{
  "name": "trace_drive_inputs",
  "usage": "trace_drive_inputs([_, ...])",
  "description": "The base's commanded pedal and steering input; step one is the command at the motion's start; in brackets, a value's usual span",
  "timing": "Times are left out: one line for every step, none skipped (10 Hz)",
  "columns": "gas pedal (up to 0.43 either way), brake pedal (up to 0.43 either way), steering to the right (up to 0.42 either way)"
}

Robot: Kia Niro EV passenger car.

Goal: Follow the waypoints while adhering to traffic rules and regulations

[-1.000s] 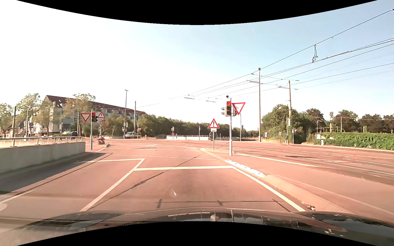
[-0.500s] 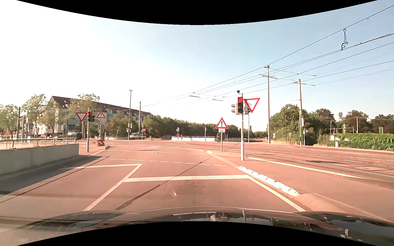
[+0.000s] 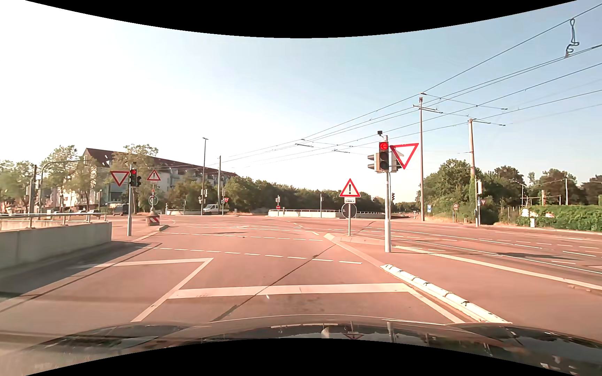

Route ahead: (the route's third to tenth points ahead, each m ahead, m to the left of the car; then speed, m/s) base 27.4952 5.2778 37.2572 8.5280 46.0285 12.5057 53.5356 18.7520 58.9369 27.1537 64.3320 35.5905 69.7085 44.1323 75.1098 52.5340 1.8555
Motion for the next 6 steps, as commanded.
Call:
trace_drive_inputs([0.000,0.195,-0.074])
trace_drive_inputs([0.000,0.195,-0.074])
trace_drive_inputs([0.000,0.183,-0.074])
trace_drive_inputs([0.000,0.177,-0.074])
trace_drive_inputs([0.000,0.183,-0.074])
trace_drive_inputs([0.000,0.183,-0.074])
